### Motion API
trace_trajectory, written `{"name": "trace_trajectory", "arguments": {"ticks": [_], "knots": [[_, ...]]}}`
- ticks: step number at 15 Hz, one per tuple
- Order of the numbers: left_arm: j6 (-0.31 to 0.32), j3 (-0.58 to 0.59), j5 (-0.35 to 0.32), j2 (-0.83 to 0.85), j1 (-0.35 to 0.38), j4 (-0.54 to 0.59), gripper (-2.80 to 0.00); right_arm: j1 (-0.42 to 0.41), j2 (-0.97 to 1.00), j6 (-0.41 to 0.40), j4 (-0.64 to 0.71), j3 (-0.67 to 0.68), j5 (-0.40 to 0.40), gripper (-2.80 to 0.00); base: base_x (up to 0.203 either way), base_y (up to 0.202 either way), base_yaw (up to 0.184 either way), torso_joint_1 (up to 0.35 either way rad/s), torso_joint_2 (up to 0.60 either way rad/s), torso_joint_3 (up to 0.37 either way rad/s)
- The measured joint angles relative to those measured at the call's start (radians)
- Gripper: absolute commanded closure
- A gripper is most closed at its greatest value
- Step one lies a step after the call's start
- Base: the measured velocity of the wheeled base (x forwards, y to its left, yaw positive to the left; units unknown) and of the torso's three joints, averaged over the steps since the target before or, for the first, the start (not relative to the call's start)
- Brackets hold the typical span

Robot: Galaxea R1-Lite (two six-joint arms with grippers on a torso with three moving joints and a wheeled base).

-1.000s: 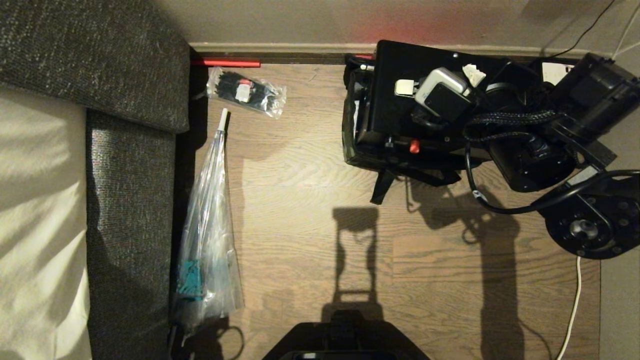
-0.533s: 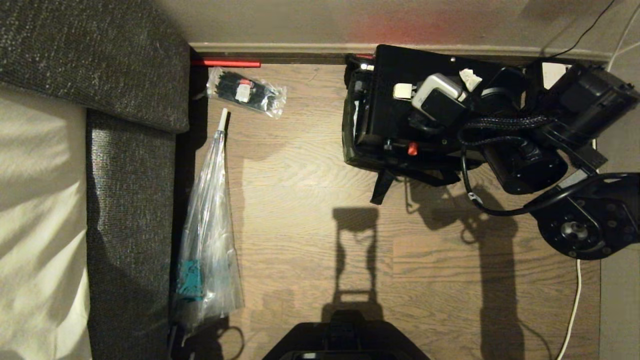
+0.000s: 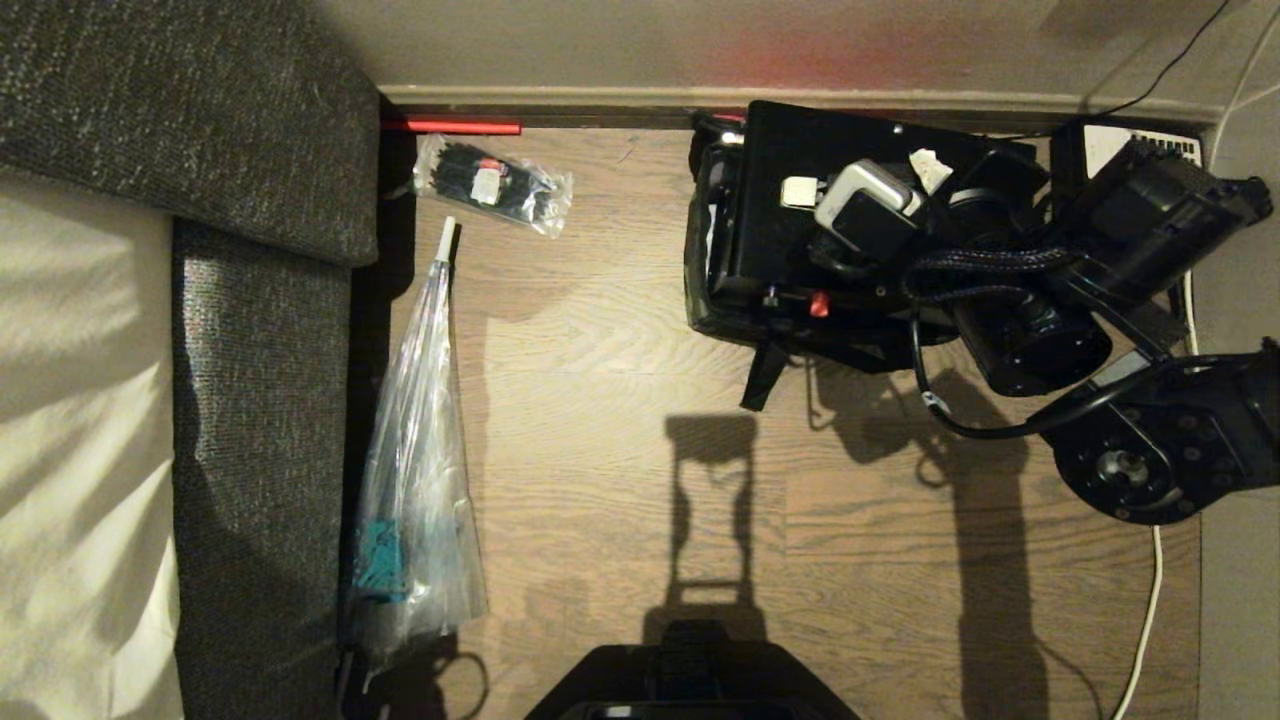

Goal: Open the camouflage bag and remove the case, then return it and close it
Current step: Place the black box back

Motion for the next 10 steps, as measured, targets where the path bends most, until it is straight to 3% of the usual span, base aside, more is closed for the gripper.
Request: {"name": "trace_trajectory", "arguments": {"ticks": [10], "knots": [[0.000, 0.000, 0.000, 0.000, 0.000, 0.000, 0.00, -0.023, 0.088, 0.010, -0.050, 0.000, 0.000, 0.00, 0.000, 0.000, 0.000, 0.000, 0.00, 0.000]]}}
